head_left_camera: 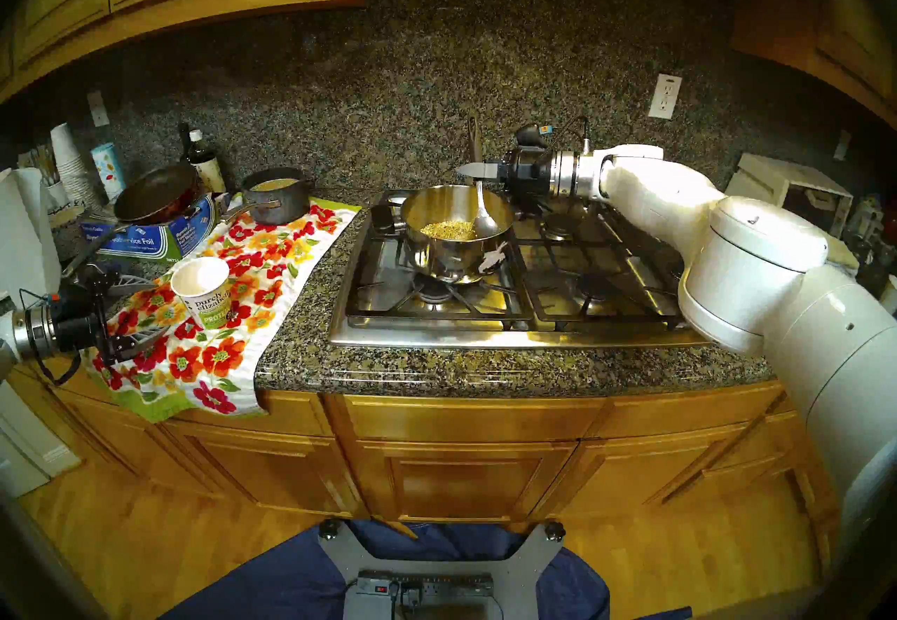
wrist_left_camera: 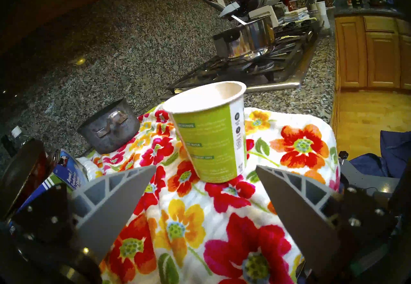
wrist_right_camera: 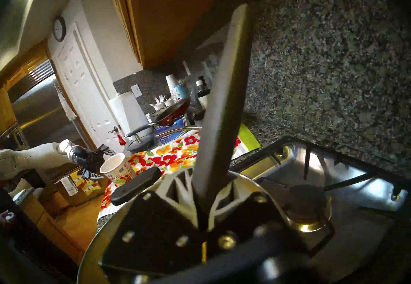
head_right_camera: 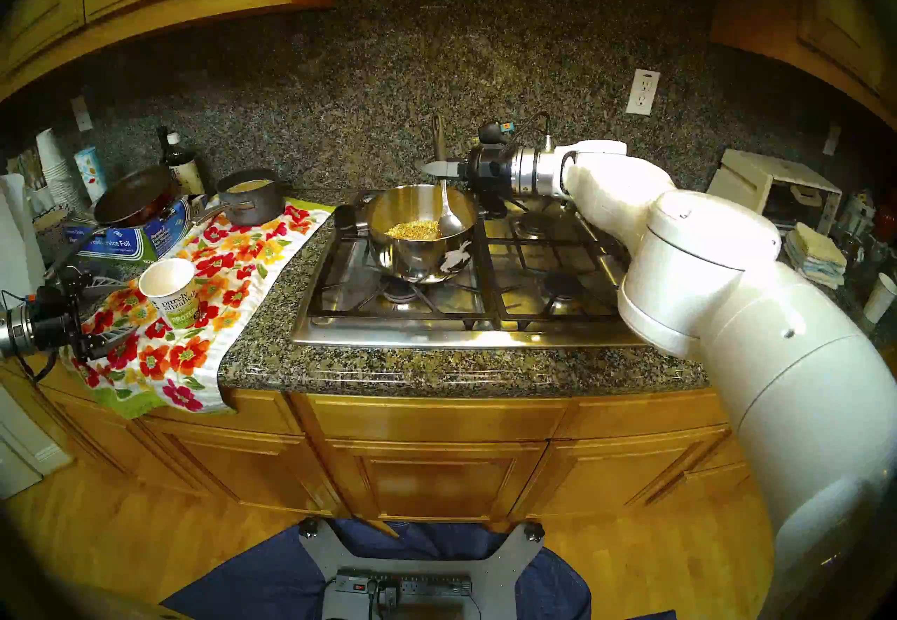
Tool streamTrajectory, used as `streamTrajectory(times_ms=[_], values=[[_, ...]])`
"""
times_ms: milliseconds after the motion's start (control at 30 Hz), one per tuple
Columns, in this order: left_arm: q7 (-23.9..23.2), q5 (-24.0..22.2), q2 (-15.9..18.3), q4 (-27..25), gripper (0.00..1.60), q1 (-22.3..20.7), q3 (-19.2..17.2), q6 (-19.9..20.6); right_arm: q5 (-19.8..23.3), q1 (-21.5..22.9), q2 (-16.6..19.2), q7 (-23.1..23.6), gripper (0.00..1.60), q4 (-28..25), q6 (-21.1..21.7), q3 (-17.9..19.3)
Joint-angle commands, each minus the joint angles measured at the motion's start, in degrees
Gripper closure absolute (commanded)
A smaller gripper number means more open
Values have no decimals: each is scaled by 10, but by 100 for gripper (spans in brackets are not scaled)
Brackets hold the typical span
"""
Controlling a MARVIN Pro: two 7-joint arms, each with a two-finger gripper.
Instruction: Pour oats into pot and stir with a spoon
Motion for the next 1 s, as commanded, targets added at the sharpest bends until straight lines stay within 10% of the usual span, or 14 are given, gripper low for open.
streamTrajectory(times_ms=[0,967], values=[[-23,-1,6,-1,0,-4,-9,-3,-3,31,-14,-29,160,-3,-2,-1],[-3,11,6,-4,0,-6,0,-7,-14,41,-68,-114,160,-15,-11,-3]])
